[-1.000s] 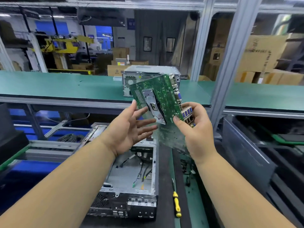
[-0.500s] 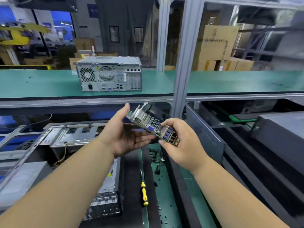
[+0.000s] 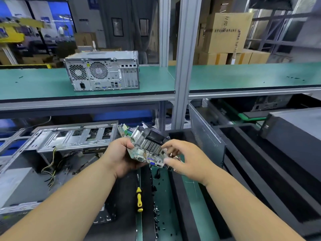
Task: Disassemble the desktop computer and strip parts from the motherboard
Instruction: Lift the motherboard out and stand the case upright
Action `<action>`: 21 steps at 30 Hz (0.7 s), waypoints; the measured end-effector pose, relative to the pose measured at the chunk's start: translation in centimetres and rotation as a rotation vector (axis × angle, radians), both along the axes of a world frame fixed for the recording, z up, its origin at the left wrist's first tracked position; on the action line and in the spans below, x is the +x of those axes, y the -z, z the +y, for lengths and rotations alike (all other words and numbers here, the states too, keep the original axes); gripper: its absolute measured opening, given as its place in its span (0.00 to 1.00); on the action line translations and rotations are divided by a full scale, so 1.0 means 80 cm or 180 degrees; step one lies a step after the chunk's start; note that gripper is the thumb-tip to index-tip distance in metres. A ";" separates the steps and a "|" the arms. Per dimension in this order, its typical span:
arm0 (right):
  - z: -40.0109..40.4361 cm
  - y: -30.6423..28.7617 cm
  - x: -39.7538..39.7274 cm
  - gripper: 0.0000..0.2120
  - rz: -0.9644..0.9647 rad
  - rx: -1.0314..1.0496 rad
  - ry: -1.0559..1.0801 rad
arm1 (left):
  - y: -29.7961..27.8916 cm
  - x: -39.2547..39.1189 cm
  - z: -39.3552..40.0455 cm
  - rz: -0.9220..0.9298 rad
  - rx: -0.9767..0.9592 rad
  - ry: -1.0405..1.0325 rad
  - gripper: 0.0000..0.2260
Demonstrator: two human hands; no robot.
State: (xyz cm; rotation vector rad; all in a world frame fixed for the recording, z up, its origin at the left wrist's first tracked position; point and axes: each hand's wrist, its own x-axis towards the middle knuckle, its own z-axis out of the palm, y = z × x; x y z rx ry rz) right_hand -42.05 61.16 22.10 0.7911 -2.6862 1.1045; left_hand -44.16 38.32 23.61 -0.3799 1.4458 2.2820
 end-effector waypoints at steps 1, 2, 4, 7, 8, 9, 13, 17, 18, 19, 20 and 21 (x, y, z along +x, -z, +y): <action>0.003 0.004 -0.002 0.12 -0.0057 -0.0292 0.0114 | 0.006 0.000 0.002 0.0003 -0.0031 -0.0057 0.25; 0.006 0.008 -0.005 0.10 -0.0063 -0.0539 0.0254 | 0.011 0.002 0.004 -0.0006 -0.0053 -0.0091 0.24; 0.013 0.014 -0.015 0.08 -0.0021 -0.0648 0.0506 | 0.020 0.005 0.009 -0.0042 -0.0103 -0.0087 0.21; 0.022 0.019 -0.034 0.23 -0.0439 -0.0239 0.0457 | 0.032 0.014 0.022 -0.0095 -0.0051 -0.0061 0.16; 0.024 0.019 -0.040 0.29 -0.0696 -0.0074 0.0342 | 0.036 0.017 0.026 -0.0107 -0.0022 -0.0040 0.15; 0.024 0.019 -0.045 0.35 -0.0927 0.0075 0.0222 | 0.041 0.020 0.031 -0.0104 0.0029 -0.0011 0.14; 0.027 0.029 -0.058 0.45 -0.1348 0.0464 -0.0091 | 0.063 0.030 0.045 -0.0113 -0.0002 0.0083 0.14; 0.035 0.043 -0.064 0.48 -0.1307 0.0564 -0.0163 | 0.077 0.036 0.052 -0.0186 0.0035 0.0073 0.12; 0.036 0.045 -0.065 0.48 -0.1260 0.0528 -0.0162 | 0.085 0.036 0.051 -0.0218 0.0054 0.0060 0.10; 0.037 0.048 -0.066 0.48 -0.1206 0.0496 -0.0149 | 0.092 0.035 0.051 -0.0248 0.0117 0.0049 0.04; 0.036 0.051 -0.066 0.49 -0.1150 0.0482 -0.0129 | 0.099 0.034 0.049 -0.0242 0.0165 0.0049 0.07; 0.035 0.053 -0.066 0.49 -0.1098 0.0493 -0.0106 | 0.108 0.033 0.046 -0.0273 0.0111 0.0023 0.16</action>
